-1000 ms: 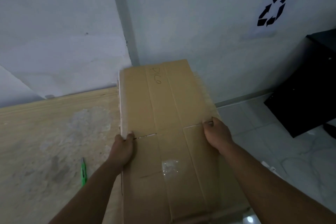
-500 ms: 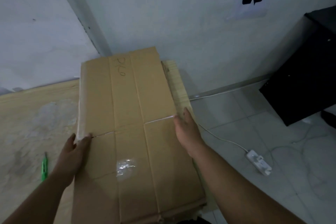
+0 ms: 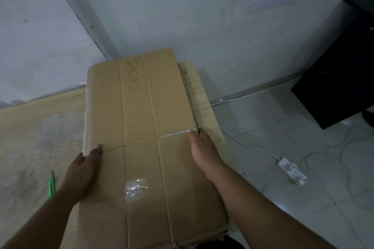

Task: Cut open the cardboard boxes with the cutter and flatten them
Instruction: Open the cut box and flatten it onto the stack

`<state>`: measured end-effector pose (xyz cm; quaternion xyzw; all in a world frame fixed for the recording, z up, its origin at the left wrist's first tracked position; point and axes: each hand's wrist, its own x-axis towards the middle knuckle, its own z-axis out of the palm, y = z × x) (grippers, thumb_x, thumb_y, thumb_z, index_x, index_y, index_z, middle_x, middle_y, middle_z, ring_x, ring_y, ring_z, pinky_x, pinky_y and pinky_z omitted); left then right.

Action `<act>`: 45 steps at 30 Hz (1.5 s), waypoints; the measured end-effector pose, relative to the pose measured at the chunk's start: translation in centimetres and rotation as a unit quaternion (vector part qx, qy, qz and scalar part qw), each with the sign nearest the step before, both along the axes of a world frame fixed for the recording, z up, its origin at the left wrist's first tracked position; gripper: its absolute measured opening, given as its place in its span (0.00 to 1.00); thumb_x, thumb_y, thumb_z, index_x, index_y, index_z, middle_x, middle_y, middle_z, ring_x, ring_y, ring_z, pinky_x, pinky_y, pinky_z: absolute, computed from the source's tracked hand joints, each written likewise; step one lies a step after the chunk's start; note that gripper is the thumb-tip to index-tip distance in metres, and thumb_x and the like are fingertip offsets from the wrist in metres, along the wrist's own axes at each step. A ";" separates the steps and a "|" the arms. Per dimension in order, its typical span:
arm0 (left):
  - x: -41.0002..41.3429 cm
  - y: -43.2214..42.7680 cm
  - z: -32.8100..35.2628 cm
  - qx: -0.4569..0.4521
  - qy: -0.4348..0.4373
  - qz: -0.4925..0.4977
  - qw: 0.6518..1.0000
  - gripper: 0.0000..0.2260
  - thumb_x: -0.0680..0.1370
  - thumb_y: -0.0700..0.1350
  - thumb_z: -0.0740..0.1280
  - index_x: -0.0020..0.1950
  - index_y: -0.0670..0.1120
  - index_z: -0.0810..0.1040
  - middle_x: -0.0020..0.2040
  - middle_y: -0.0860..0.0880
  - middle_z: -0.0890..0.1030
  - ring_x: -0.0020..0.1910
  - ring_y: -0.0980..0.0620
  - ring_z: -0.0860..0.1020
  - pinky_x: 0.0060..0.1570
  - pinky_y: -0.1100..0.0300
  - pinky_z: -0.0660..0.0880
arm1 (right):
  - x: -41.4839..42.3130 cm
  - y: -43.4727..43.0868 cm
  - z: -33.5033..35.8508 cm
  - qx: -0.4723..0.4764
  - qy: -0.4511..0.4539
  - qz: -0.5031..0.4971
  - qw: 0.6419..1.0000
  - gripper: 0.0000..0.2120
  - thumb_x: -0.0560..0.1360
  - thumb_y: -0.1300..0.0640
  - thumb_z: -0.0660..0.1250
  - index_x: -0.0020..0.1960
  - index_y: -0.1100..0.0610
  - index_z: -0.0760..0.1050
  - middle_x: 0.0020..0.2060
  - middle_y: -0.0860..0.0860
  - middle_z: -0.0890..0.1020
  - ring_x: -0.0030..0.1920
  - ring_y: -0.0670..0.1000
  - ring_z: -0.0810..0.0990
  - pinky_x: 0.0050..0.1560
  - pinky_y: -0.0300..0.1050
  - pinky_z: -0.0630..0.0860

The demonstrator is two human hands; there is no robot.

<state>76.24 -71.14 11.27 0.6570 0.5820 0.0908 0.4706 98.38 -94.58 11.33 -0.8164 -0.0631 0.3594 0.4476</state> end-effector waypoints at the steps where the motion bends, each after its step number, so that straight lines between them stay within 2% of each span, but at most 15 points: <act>1: 0.0 0.4 0.1 -0.003 0.002 -0.006 1.000 0.26 0.82 0.61 0.64 0.71 0.44 0.76 0.59 0.41 0.79 0.51 0.42 0.77 0.56 0.46 0.72 | 0.5 0.0 0.1 0.009 -0.002 -0.015 1.000 0.25 0.84 0.44 0.52 0.73 0.58 0.68 0.72 0.57 0.71 0.71 0.56 0.70 0.67 0.48 0.66; 6: 1.9 3.7 0.8 -0.044 -0.029 0.011 0.999 0.31 0.77 0.69 0.66 0.66 0.46 0.77 0.58 0.41 0.82 0.54 0.40 0.81 0.56 0.42 0.77 | 4.1 1.8 1.0 0.014 -0.014 -0.044 0.999 0.30 0.83 0.41 0.52 0.80 0.57 0.59 0.78 0.55 0.63 0.77 0.54 0.62 0.73 0.49 0.59; 10: 4.0 4.2 0.0 -0.057 -0.019 0.004 0.998 0.30 0.75 0.69 0.68 0.64 0.46 0.76 0.57 0.41 0.81 0.54 0.38 0.80 0.57 0.41 0.76 | 3.8 3.8 1.1 -0.014 -0.008 -0.020 1.000 0.28 0.83 0.42 0.53 0.71 0.63 0.69 0.70 0.62 0.71 0.70 0.61 0.69 0.68 0.51 0.66; 13: 3.6 4.2 -0.6 -0.079 -0.013 0.012 0.997 0.30 0.74 0.68 0.70 0.62 0.44 0.77 0.55 0.41 0.83 0.52 0.38 0.82 0.52 0.42 0.80 | 3.0 4.5 1.0 -0.074 -0.007 0.001 0.997 0.31 0.82 0.37 0.50 0.73 0.58 0.67 0.70 0.62 0.69 0.70 0.62 0.65 0.72 0.56 0.62; 15: 3.2 4.4 -0.5 -0.109 -0.021 0.027 0.993 0.30 0.75 0.66 0.71 0.62 0.43 0.78 0.53 0.41 0.84 0.50 0.38 0.82 0.46 0.46 0.80 | 3.0 4.6 0.9 -0.079 0.028 -0.045 0.995 0.39 0.76 0.29 0.53 0.73 0.57 0.68 0.69 0.60 0.69 0.69 0.62 0.67 0.70 0.57 0.65; 18: 3.0 4.6 -0.9 -0.129 -0.018 0.035 0.991 0.35 0.71 0.69 0.73 0.65 0.44 0.78 0.55 0.41 0.84 0.52 0.37 0.83 0.47 0.43 0.81 | 3.7 4.5 1.4 -0.007 0.122 -0.128 0.984 0.51 0.61 0.22 0.65 0.72 0.55 0.71 0.68 0.54 0.73 0.68 0.57 0.72 0.67 0.55 0.69; 20: 2.9 4.6 -1.0 -0.123 -0.030 0.036 0.991 0.33 0.72 0.68 0.72 0.66 0.45 0.78 0.55 0.41 0.84 0.52 0.37 0.83 0.47 0.43 0.81 | 4.0 4.6 2.1 0.057 0.176 -0.106 0.977 0.49 0.58 0.26 0.72 0.72 0.52 0.72 0.68 0.47 0.73 0.66 0.50 0.72 0.63 0.49 0.68; 24: 2.3 4.5 -1.2 -0.118 -0.036 0.043 0.991 0.34 0.71 0.69 0.73 0.68 0.47 0.77 0.56 0.42 0.84 0.53 0.36 0.83 0.50 0.38 0.81 | 3.1 4.3 3.1 0.049 0.121 -0.033 0.991 0.43 0.60 0.41 0.81 0.68 0.55 0.69 0.63 0.50 0.77 0.59 0.51 0.78 0.50 0.45 0.75; 27: 2.0 4.7 -1.4 -0.117 -0.035 0.045 0.992 0.34 0.72 0.69 0.72 0.68 0.46 0.76 0.57 0.41 0.83 0.53 0.36 0.82 0.51 0.38 0.81 | 1.9 4.3 4.3 0.018 0.050 -0.003 0.999 0.38 0.59 0.45 0.82 0.62 0.54 0.69 0.57 0.50 0.80 0.54 0.52 0.81 0.53 0.49 0.81; 32: 1.7 4.8 -1.1 -0.141 -0.040 0.048 0.988 0.33 0.71 0.70 0.72 0.67 0.49 0.77 0.56 0.41 0.85 0.53 0.37 0.83 0.45 0.44 0.81 | 0.2 4.8 6.2 -0.009 -0.035 0.008 0.999 0.38 0.63 0.45 0.80 0.65 0.57 0.67 0.59 0.53 0.78 0.56 0.55 0.80 0.54 0.49 0.79; 34: 1.3 5.4 -1.3 -0.161 -0.032 0.038 0.986 0.38 0.65 0.73 0.74 0.66 0.51 0.78 0.56 0.42 0.85 0.54 0.37 0.84 0.48 0.42 0.82 | 0.5 4.5 6.2 -0.001 -0.022 0.004 1.000 0.36 0.62 0.45 0.80 0.63 0.56 0.68 0.56 0.51 0.79 0.54 0.54 0.80 0.52 0.49 0.80; 37: 1.6 5.6 -1.1 -0.212 -0.036 0.017 0.976 0.42 0.60 0.73 0.78 0.66 0.49 0.80 0.57 0.41 0.86 0.56 0.36 0.83 0.55 0.36 0.80 | 1.3 3.5 5.2 0.038 0.022 -0.030 0.999 0.34 0.55 0.46 0.82 0.57 0.54 0.74 0.50 0.49 0.83 0.47 0.52 0.84 0.49 0.53 0.83; 39: 2.0 5.5 -0.5 -0.251 -0.059 0.011 0.966 0.35 0.67 0.68 0.76 0.65 0.47 0.80 0.57 0.39 0.85 0.58 0.35 0.82 0.58 0.37 0.79 | 1.9 2.4 4.4 0.083 0.058 -0.054 0.993 0.32 0.55 0.50 0.84 0.55 0.56 0.79 0.46 0.50 0.86 0.44 0.53 0.86 0.49 0.55 0.84; 42: 2.6 5.5 0.5 -0.303 -0.090 0.012 0.949 0.31 0.73 0.64 0.71 0.69 0.46 0.79 0.60 0.40 0.85 0.60 0.38 0.82 0.58 0.40 0.78 | 2.4 -0.1 4.0 0.151 0.108 -0.072 0.980 0.23 0.64 0.61 0.81 0.57 0.60 0.81 0.46 0.55 0.87 0.45 0.57 0.87 0.49 0.53 0.83; 45: 3.6 4.3 2.2 -0.325 -0.099 -0.027 0.940 0.25 0.77 0.64 0.68 0.63 0.46 0.83 0.57 0.41 0.86 0.51 0.43 0.85 0.54 0.46 0.82 | 2.6 -2.0 3.1 0.181 0.139 -0.084 0.970 0.22 0.64 0.61 0.80 0.57 0.61 0.82 0.47 0.58 0.87 0.47 0.60 0.86 0.51 0.55 0.82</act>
